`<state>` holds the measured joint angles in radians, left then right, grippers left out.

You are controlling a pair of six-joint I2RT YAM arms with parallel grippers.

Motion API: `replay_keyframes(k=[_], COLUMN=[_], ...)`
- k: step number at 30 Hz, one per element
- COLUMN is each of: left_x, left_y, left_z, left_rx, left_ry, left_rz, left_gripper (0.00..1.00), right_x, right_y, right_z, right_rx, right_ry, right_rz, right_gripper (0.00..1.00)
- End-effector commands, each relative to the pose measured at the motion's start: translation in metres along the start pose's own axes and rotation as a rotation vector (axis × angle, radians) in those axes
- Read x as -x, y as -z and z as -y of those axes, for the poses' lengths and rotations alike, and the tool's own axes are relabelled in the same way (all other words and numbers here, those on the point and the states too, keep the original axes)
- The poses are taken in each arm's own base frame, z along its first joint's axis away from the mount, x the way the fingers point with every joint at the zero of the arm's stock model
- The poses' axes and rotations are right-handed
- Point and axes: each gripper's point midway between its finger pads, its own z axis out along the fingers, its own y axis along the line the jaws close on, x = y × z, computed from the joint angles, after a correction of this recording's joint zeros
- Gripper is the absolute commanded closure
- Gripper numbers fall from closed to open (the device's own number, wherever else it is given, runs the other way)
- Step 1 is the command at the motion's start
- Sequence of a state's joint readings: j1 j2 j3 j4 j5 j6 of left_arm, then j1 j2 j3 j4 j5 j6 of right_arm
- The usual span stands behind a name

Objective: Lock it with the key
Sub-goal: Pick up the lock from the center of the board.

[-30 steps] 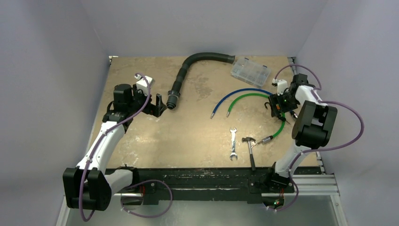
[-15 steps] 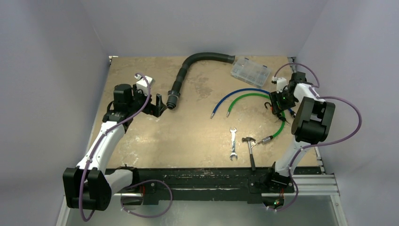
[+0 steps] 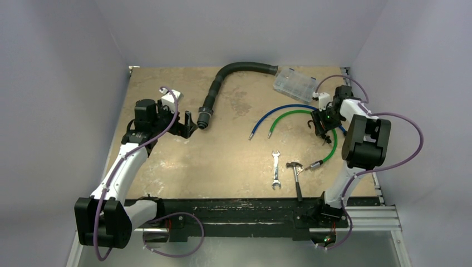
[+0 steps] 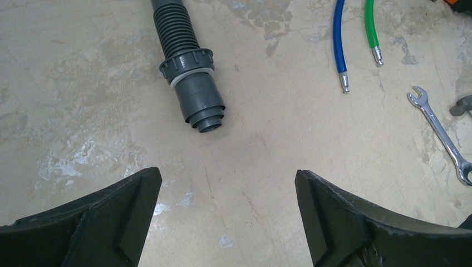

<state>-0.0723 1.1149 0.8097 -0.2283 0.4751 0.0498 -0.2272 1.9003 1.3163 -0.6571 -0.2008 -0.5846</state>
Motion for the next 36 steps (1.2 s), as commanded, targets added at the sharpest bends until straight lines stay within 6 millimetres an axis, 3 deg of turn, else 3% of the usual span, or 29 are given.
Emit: replay_keyframes(k=[1,9,12,16,20,23,27,36], left_x=[0.011,0.012,0.012,0.015,0.024,0.033,0.046,0.065], left_y=[0.0,0.001,0.001,0.003,0.008,0.011,0.017,0.042], left_z=[0.0,-0.001,-0.002,-0.002,0.008,0.016,0.026,0.092], left_rx=[-0.015,-0.006,-0.001,0.005,-0.052,-0.092,-0.147,-0.511], left_ry=[-0.029,-0.026,-0.023,-0.029,-0.059,-0.06,-0.07,-0.117], left_rz=[0.031,0.033,0.034,0.037,0.043,0.046,0.051,0.123], left_gripper=[0.0,0.0,0.0,0.0,0.0,0.0,0.0,0.02], right_x=[0.013,0.019,0.019,0.024,0.039,0.057,0.08,0.107], right_y=[0.0,-0.01,-0.014,-0.007,0.018,0.045,0.086,0.158], right_z=[-0.008,-0.007,-0.008,-0.015,-0.036,-0.059,-0.105,-0.245], right_rx=[-0.007,-0.029,-0.033,-0.016,0.058,0.121,0.244,0.57], right_ry=[0.016,0.005,0.003,0.008,0.049,0.109,0.213,0.497], right_rz=[0.04,0.048,0.045,0.064,0.122,0.191,0.286,0.418], right_gripper=[0.37,0.34,0.38,0.67,0.91,1.0,1.0,1.0])
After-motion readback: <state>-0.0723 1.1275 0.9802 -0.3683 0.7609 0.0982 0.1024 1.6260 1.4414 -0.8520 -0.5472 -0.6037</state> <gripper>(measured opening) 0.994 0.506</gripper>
